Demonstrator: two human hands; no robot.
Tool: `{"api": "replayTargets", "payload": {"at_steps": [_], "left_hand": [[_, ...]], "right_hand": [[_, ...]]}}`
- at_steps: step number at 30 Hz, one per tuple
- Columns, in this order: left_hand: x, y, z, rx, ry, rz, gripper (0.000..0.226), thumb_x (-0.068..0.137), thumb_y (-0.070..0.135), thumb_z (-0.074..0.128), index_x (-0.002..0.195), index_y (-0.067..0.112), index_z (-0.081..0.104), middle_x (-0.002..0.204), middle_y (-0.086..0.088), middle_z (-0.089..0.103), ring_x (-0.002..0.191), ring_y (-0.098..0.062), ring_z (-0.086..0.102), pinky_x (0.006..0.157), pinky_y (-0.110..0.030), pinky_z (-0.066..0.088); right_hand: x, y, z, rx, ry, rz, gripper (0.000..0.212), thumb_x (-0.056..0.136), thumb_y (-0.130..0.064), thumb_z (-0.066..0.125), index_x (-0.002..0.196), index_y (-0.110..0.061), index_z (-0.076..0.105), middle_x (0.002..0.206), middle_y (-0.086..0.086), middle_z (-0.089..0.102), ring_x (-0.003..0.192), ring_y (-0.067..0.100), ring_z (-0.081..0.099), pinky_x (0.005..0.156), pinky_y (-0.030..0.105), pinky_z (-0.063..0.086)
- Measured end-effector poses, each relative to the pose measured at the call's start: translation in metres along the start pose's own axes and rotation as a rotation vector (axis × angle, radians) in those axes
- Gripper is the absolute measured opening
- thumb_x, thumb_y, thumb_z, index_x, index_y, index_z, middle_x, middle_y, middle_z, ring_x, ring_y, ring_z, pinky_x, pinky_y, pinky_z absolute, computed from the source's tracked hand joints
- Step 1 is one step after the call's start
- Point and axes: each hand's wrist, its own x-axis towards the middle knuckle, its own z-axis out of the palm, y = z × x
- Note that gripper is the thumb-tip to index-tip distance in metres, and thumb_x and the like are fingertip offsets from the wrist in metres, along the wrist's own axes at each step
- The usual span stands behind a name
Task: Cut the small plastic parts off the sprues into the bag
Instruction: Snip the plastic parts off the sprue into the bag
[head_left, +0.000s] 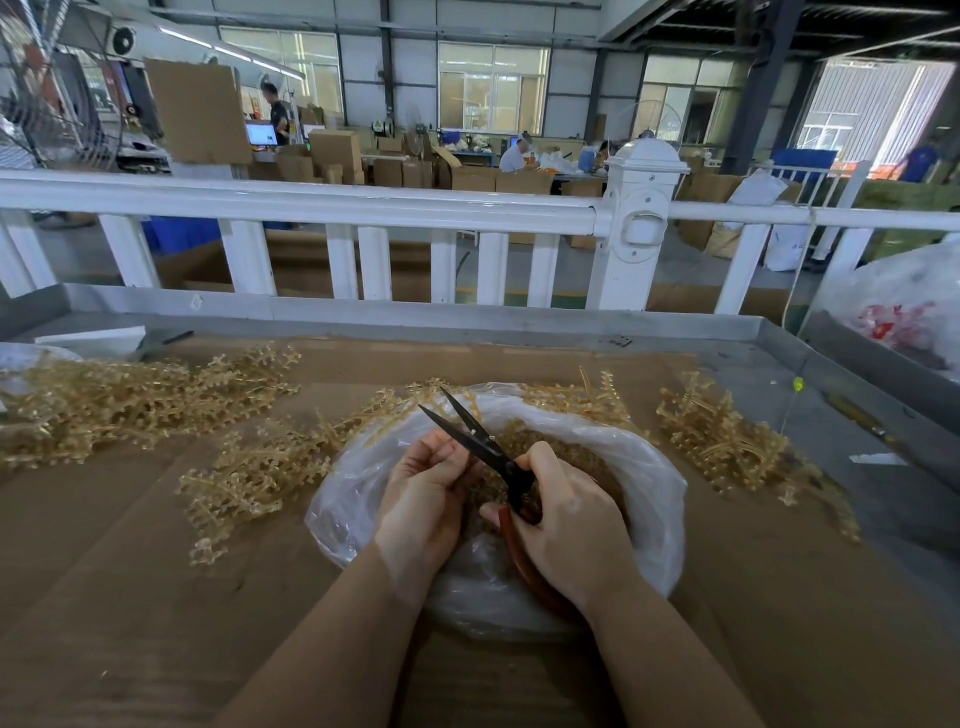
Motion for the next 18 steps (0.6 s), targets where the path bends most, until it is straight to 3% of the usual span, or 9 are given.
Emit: {"api": "replayTargets", "payload": {"at_steps": [10, 15, 18], "left_hand": [[0.0006, 0.0000, -0.0008, -0.001, 0.018, -0.025, 0.021, 0.090, -0.014, 0.043, 0.088, 0.003, 0.056, 0.087, -0.013, 0.055, 0.082, -0.022, 0.058, 0.072, -0.025, 0.057], [-0.0001, 0.0000, -0.0017, -0.029, 0.021, -0.046, 0.035, 0.092, -0.013, 0.039, 0.110, 0.011, 0.058, 0.088, -0.013, 0.060, 0.085, -0.023, 0.062, 0.080, -0.036, 0.055], [-0.0022, 0.0031, -0.0012, 0.003, -0.022, -0.073, 0.038, 0.092, -0.012, 0.038, 0.116, 0.007, 0.060, 0.089, -0.011, 0.061, 0.082, -0.020, 0.064, 0.074, -0.030, 0.059]], "right_hand": [[0.0000, 0.0001, 0.0023, -0.001, 0.021, 0.000, 0.041, 0.077, -0.045, 0.073, 0.096, -0.015, 0.054, 0.080, -0.004, 0.067, 0.071, 0.014, 0.065, 0.062, 0.016, 0.041], [-0.0027, -0.0009, -0.0004, 0.028, 0.090, 0.025, 0.040, 0.074, -0.047, 0.074, 0.095, -0.018, 0.055, 0.081, -0.007, 0.067, 0.072, 0.007, 0.063, 0.061, 0.014, 0.045], [-0.0024, 0.0009, 0.0002, -0.002, 0.091, 0.060, 0.040, 0.077, -0.047, 0.072, 0.096, -0.017, 0.055, 0.081, -0.006, 0.066, 0.073, 0.010, 0.062, 0.060, 0.018, 0.047]]}}
